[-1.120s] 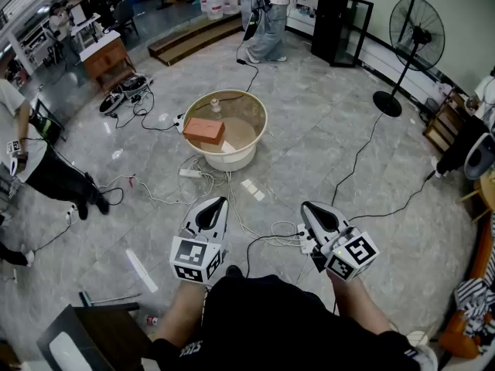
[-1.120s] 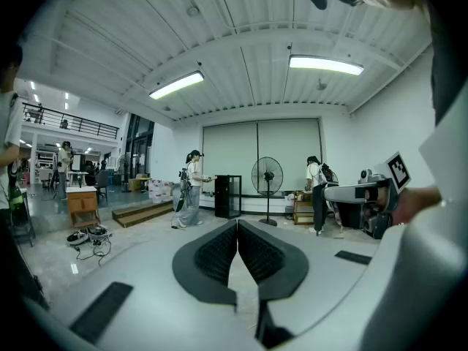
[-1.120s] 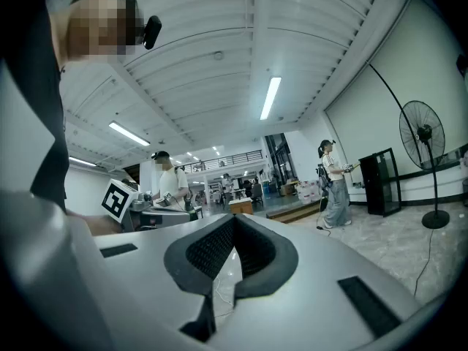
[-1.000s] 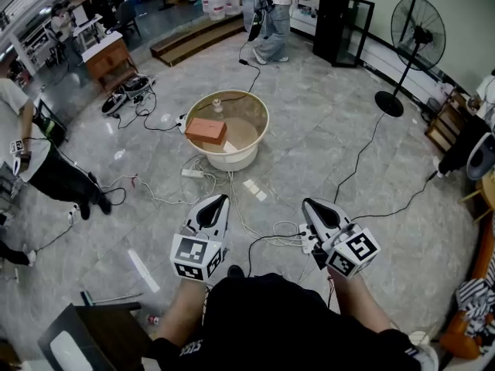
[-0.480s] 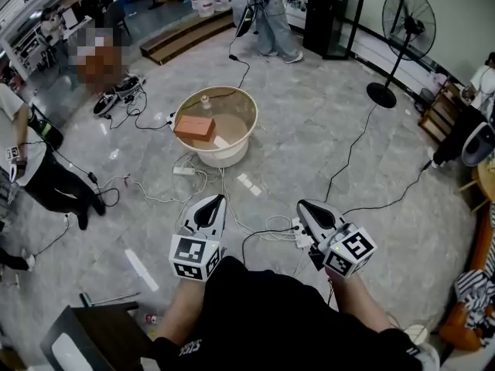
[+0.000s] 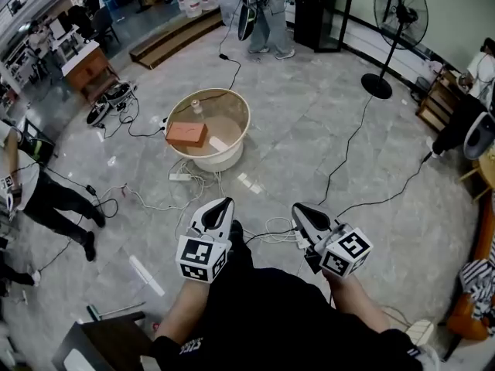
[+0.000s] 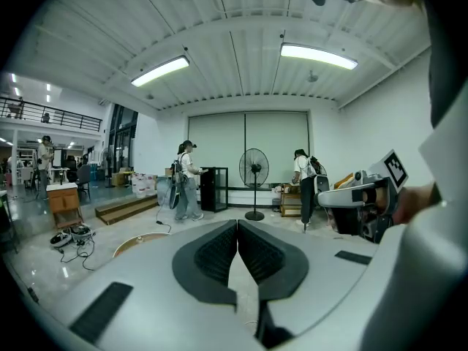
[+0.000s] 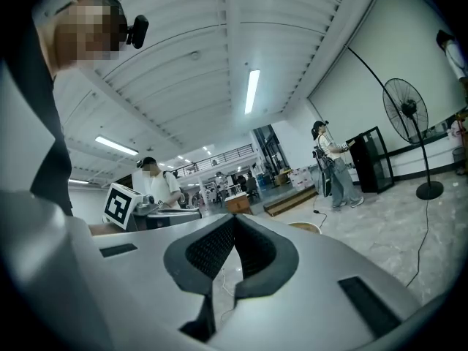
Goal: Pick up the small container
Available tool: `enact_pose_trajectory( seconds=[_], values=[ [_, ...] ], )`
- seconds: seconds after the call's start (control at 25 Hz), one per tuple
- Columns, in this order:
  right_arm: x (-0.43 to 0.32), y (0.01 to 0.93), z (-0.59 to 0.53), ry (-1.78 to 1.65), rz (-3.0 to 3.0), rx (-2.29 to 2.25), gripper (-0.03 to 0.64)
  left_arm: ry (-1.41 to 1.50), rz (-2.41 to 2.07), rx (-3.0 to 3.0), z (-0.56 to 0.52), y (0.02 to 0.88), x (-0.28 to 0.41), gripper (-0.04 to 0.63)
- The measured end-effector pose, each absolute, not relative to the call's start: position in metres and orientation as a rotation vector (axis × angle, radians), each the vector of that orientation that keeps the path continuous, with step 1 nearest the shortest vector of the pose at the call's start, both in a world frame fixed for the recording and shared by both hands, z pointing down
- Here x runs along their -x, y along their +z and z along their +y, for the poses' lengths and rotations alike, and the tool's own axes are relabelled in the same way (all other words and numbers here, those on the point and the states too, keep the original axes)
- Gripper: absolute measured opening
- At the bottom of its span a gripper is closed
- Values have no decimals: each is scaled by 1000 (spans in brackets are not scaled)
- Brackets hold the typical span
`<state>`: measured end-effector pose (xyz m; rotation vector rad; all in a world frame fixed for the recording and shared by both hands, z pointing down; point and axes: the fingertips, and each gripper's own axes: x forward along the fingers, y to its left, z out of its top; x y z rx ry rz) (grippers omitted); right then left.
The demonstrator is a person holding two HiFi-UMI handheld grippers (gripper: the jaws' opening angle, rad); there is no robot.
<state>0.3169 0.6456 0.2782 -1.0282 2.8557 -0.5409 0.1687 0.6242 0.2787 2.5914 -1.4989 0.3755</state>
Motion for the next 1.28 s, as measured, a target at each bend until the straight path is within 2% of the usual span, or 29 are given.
enact_pose_trajectory(
  seconds=[0.4, 0.8, 1.28],
  values=[
    [-298, 289, 532, -502, 2900, 1181, 15, 369, -1461, -2605, 504, 289, -143, 18],
    [-227, 309, 401, -625, 2935, 1131, 15, 432, -1411, -2559, 377, 313, -86, 18],
    [-128, 310, 286, -689, 2945, 1126, 14, 395, -1450, -2537, 259, 316, 18, 18]
  ],
)
